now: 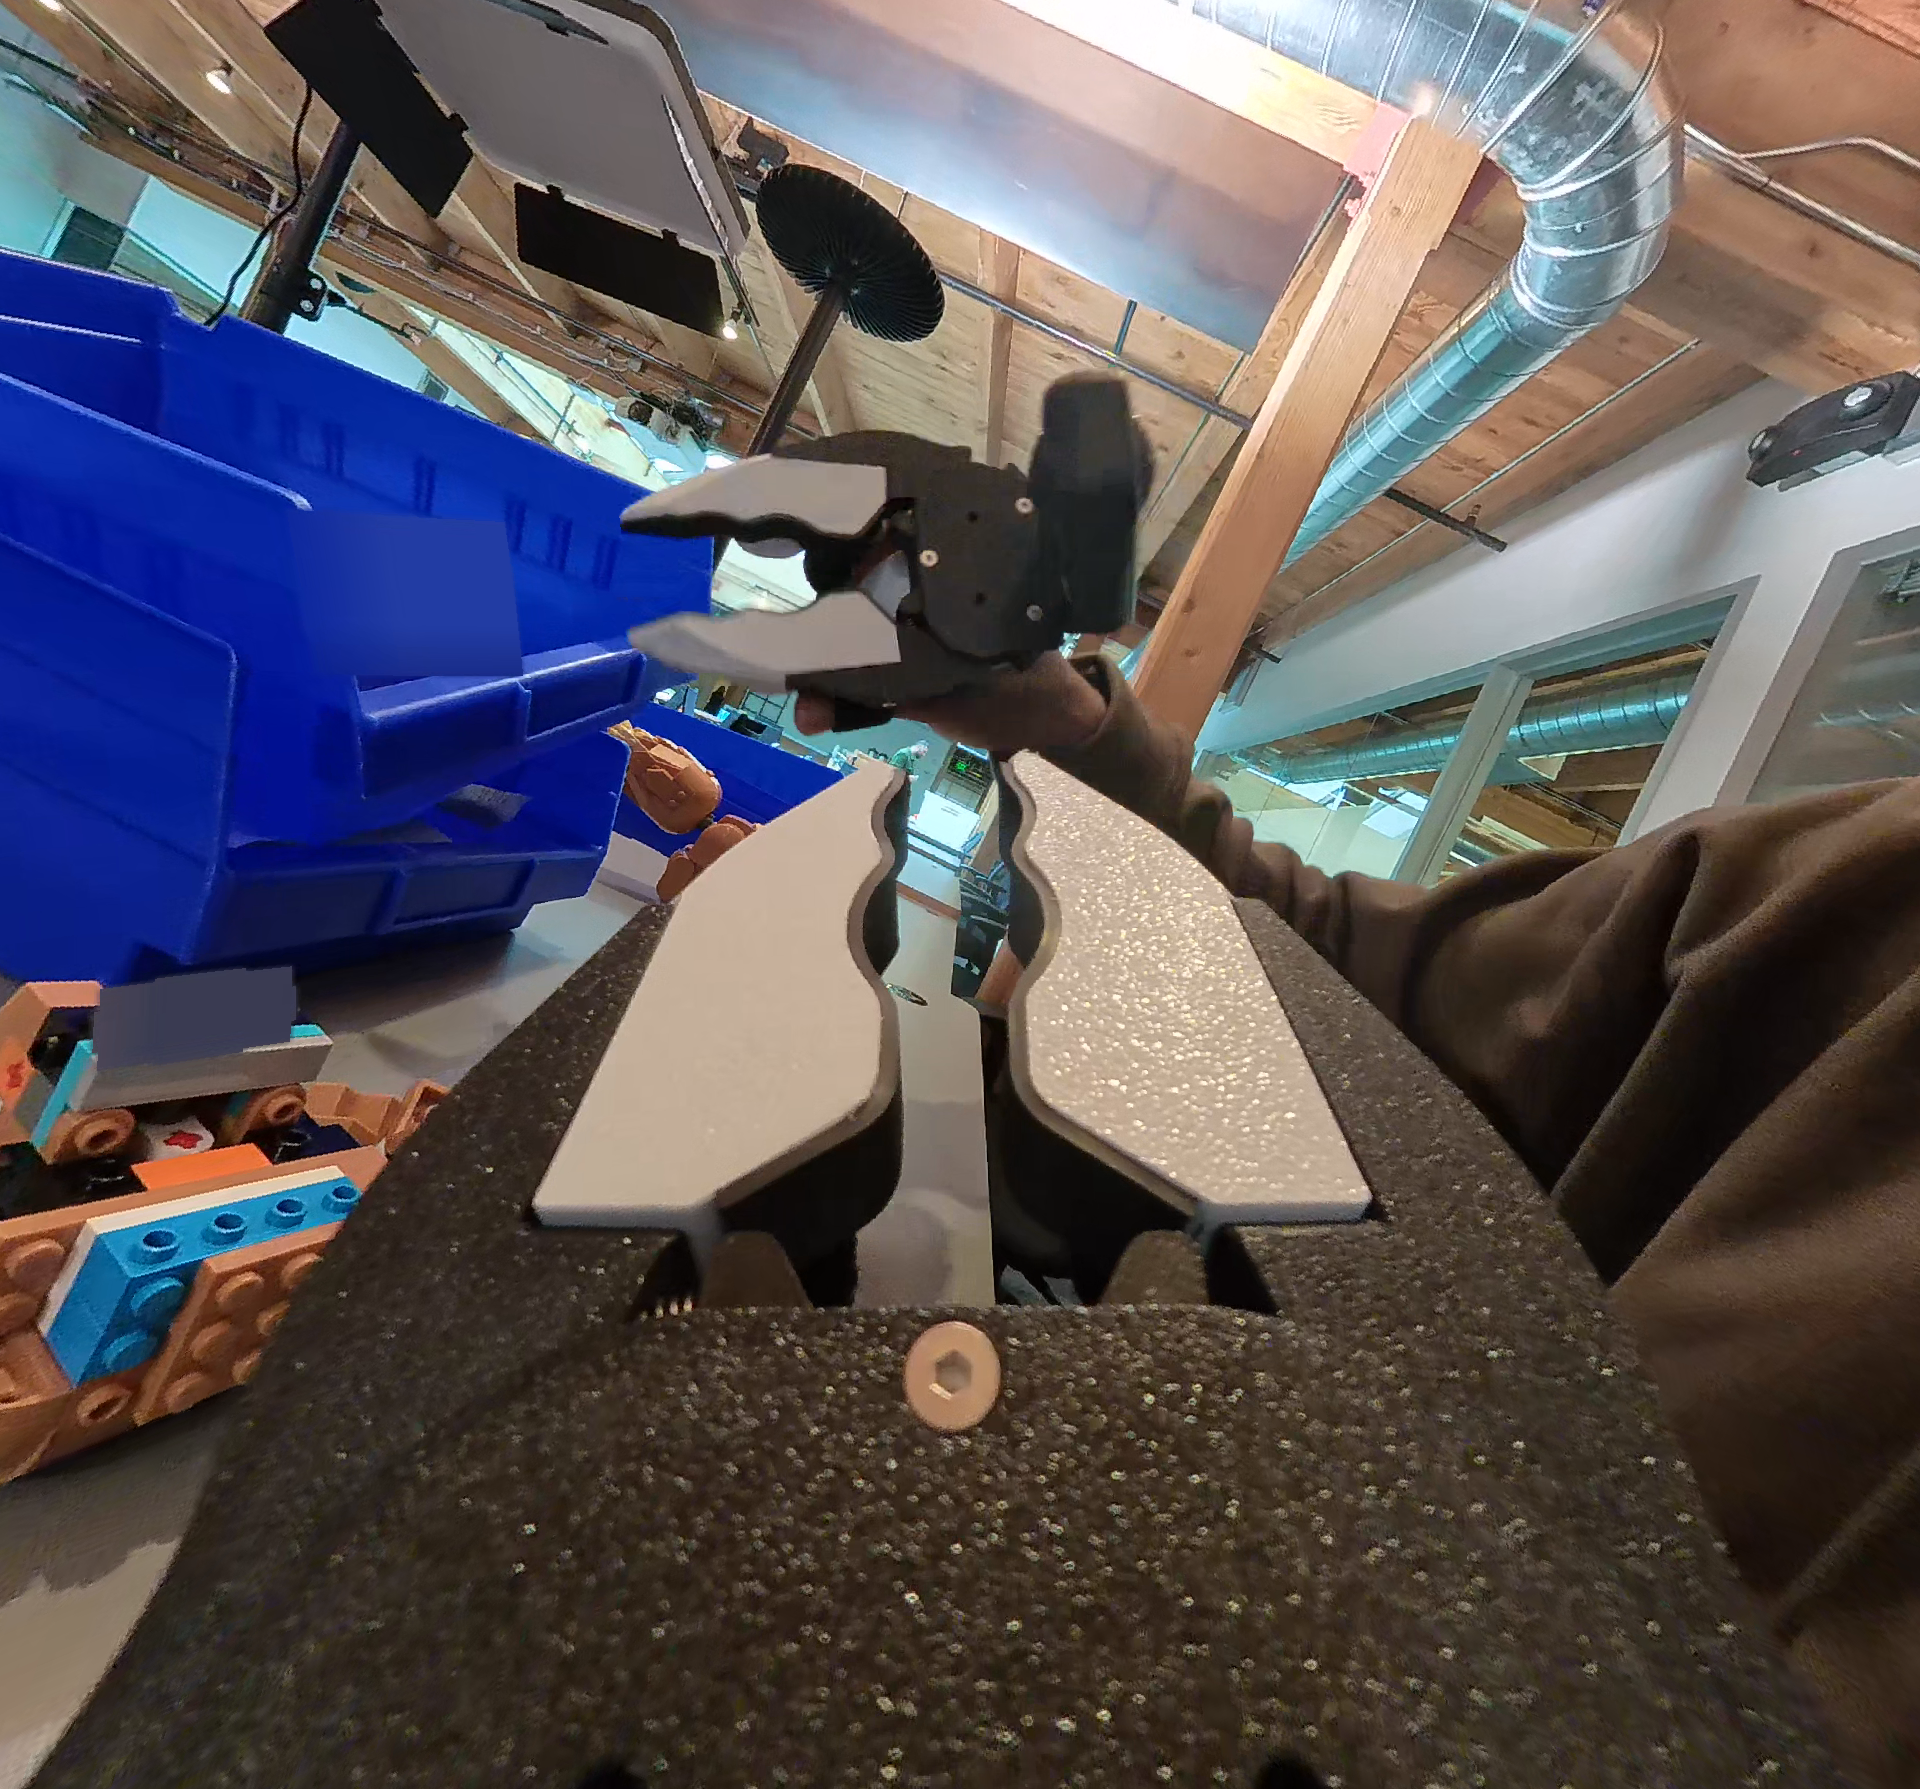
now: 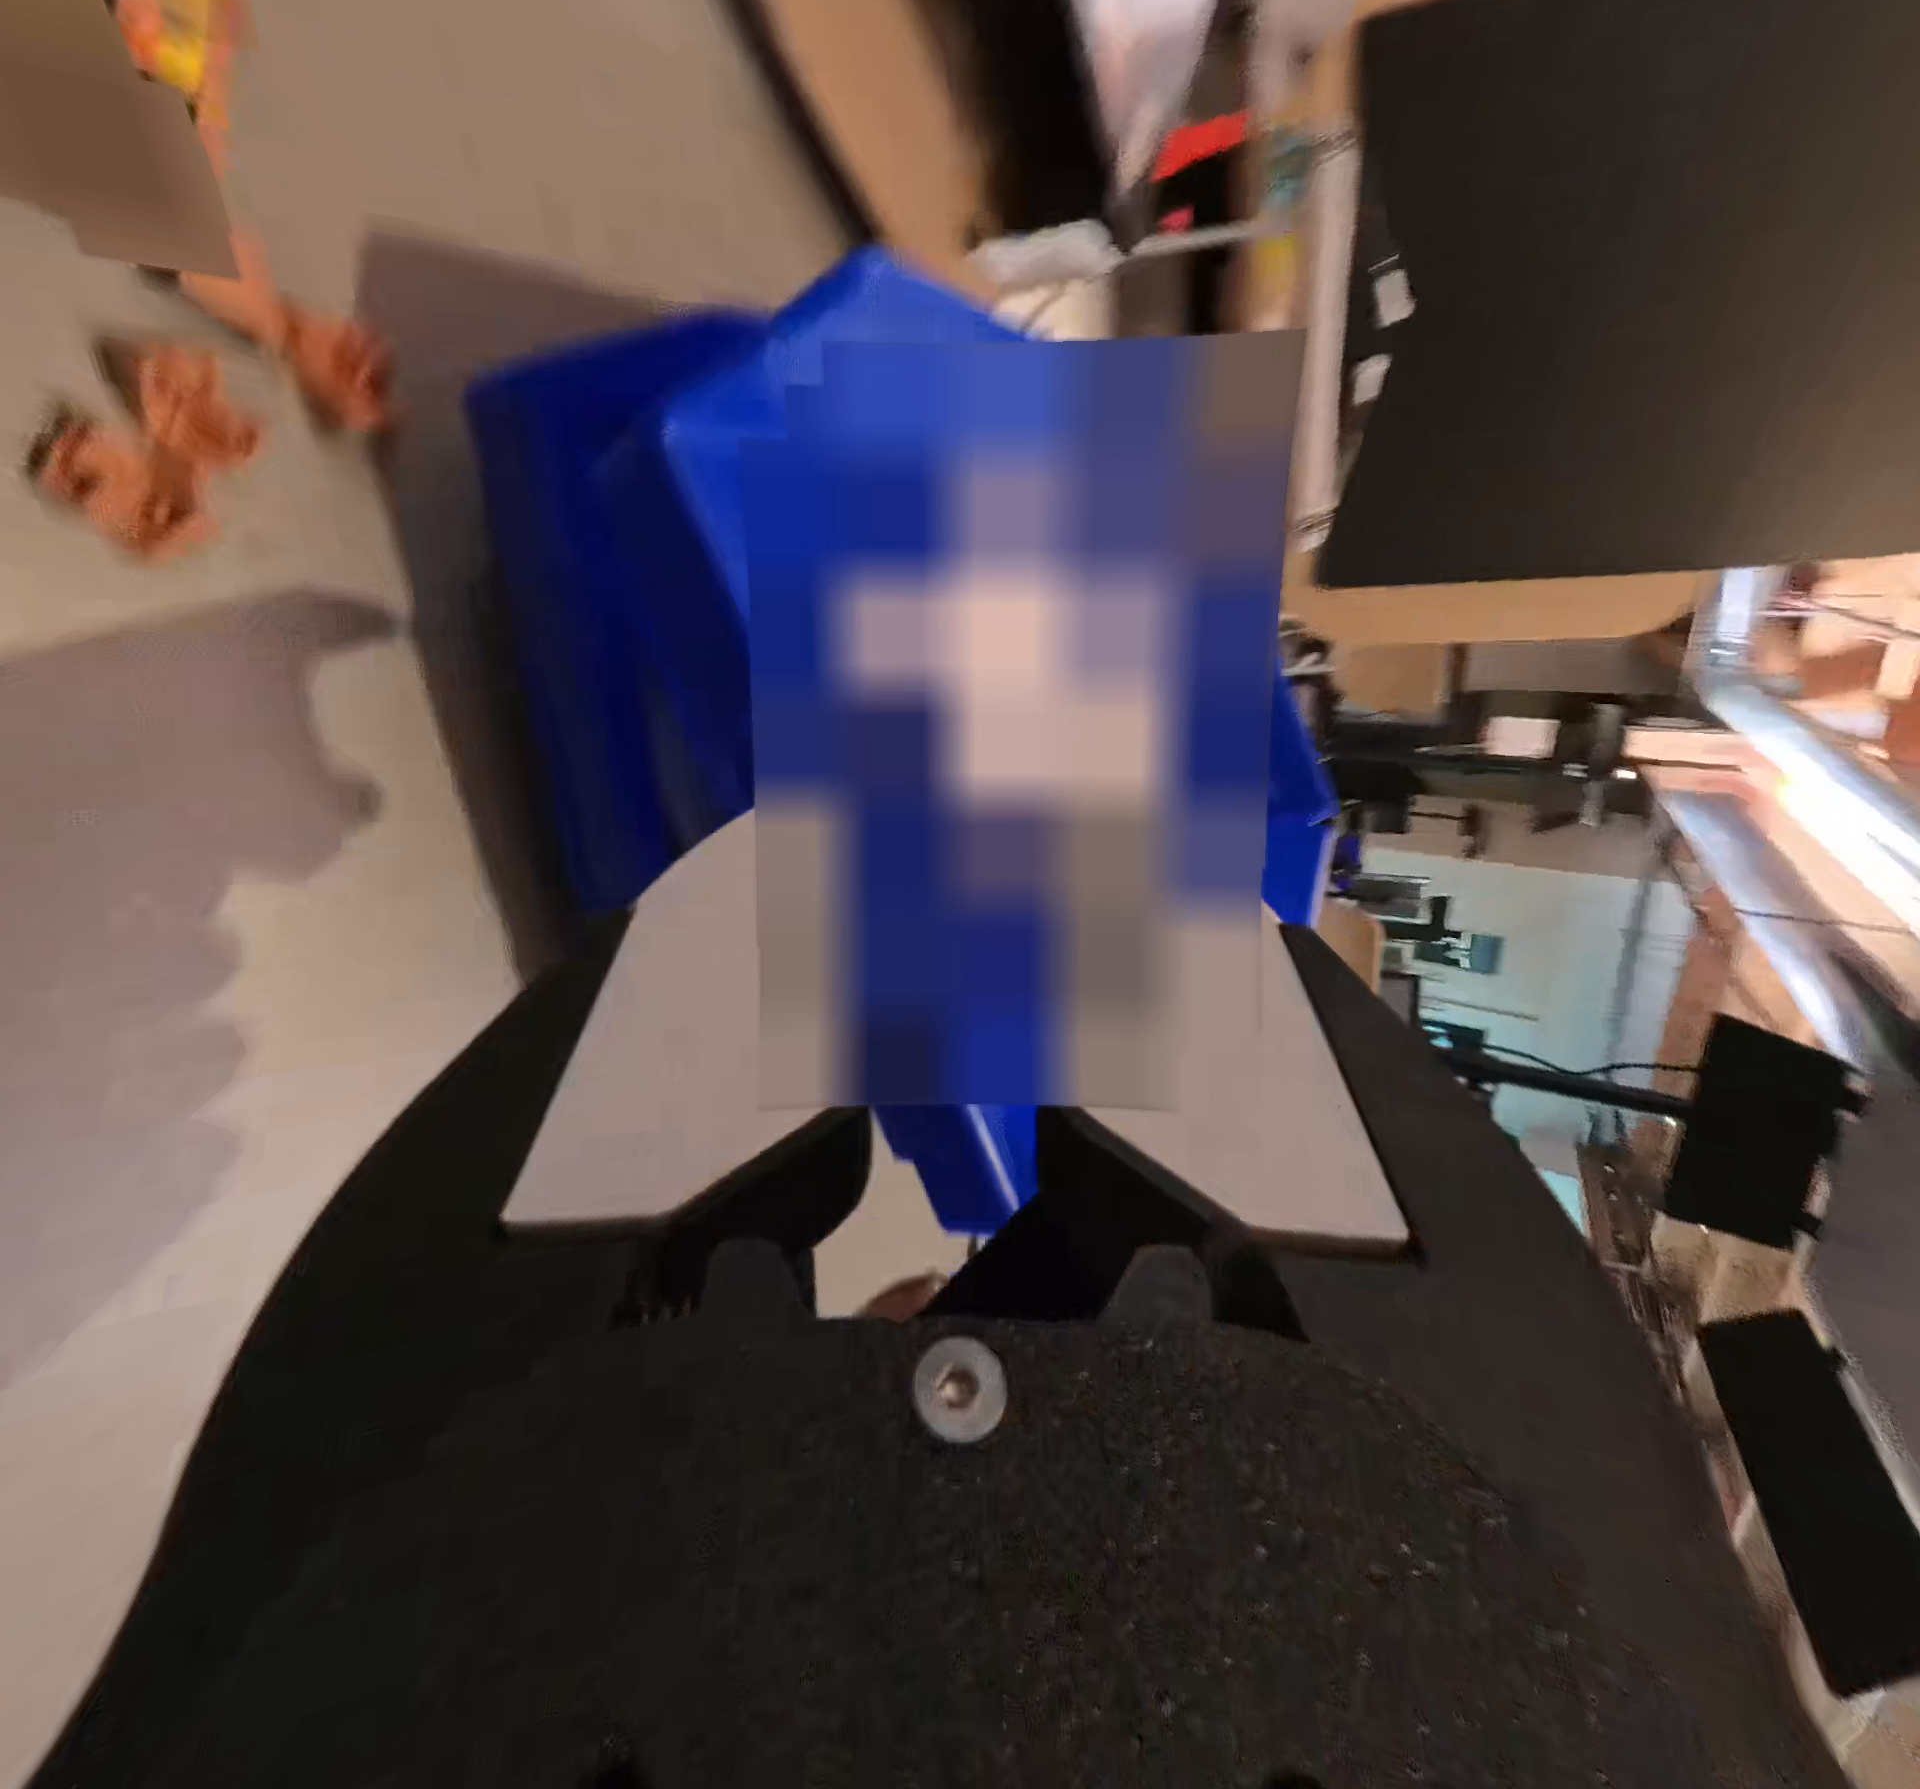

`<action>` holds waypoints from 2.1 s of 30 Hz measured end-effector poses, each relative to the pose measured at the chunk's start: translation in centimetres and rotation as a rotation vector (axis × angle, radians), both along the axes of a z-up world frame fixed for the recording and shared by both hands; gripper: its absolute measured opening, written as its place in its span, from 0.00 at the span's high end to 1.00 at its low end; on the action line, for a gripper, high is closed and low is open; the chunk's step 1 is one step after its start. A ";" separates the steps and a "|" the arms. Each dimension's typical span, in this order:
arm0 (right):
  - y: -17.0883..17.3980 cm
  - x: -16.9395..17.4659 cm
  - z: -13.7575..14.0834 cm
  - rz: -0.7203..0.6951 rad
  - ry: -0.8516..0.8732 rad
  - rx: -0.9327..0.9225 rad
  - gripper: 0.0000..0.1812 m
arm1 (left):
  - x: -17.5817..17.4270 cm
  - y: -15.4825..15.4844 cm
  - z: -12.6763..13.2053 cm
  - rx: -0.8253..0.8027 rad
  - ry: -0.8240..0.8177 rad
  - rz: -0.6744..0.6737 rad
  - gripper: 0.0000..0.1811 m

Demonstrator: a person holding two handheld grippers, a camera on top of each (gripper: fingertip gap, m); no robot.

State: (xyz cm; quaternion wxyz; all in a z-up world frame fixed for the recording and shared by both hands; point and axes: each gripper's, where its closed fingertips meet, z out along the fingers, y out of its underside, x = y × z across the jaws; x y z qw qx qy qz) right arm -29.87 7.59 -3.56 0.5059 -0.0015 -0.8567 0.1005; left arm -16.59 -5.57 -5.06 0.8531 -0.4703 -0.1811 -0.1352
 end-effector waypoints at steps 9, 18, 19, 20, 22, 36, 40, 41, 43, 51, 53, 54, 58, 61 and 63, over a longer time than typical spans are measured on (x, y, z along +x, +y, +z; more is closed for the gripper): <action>3.1 -0.9 -5.3 0.008 -0.209 0.387 0.73 | 0.0 0.1 0.0 -0.010 0.004 0.011 0.91; 3.4 -3.2 -6.8 -0.107 -0.222 0.468 0.82 | 0.0 -0.1 0.1 0.003 -0.001 0.003 0.91; 3.2 -3.3 -6.6 -0.102 -0.219 0.437 0.82 | 0.0 -0.2 0.1 0.006 -0.002 0.001 0.91; 2.9 -3.3 -6.3 -0.095 -0.213 0.408 0.82 | 0.0 -0.2 0.1 0.007 -0.003 0.000 0.91; 2.6 -3.4 -5.4 -0.083 -0.192 0.353 0.81 | -0.1 -0.2 0.1 0.011 -0.006 -0.004 0.91; -2.7 -2.9 2.3 0.057 0.016 -0.034 0.82 | -0.1 -0.2 0.1 0.011 -0.007 0.000 0.91; -4.4 -2.1 1.6 0.096 0.067 0.012 0.83 | -0.1 -0.3 0.1 0.013 -0.007 -0.001 0.91; -4.5 -1.9 1.5 0.094 0.077 0.007 0.83 | -0.1 -0.3 0.1 0.014 -0.007 -0.001 0.91; -4.5 -1.5 1.5 0.098 0.091 -0.016 0.83 | -0.1 -0.3 0.1 0.016 -0.008 -0.002 0.91; -3.3 1.4 -0.7 0.141 0.129 -0.152 0.83 | -0.1 -0.3 0.2 0.021 -0.009 -0.005 0.91; -2.5 1.4 -1.9 0.129 0.154 -0.103 0.83 | -0.1 -0.3 0.2 0.020 -0.008 -0.005 0.91; -2.3 1.4 -2.3 0.126 0.165 -0.096 0.83 | -0.1 -0.3 0.1 0.019 -0.008 -0.004 0.91; -2.2 1.1 -1.9 0.129 0.232 -0.081 0.84 | -0.1 -0.3 0.1 0.015 -0.007 0.001 0.91; -2.6 0.7 -1.4 0.144 0.311 -0.029 0.85 | -0.1 -0.2 0.1 0.014 -0.007 0.003 0.91; -2.7 0.3 -2.4 0.136 0.318 0.017 0.85 | -0.1 -0.3 0.1 0.014 -0.008 0.002 0.91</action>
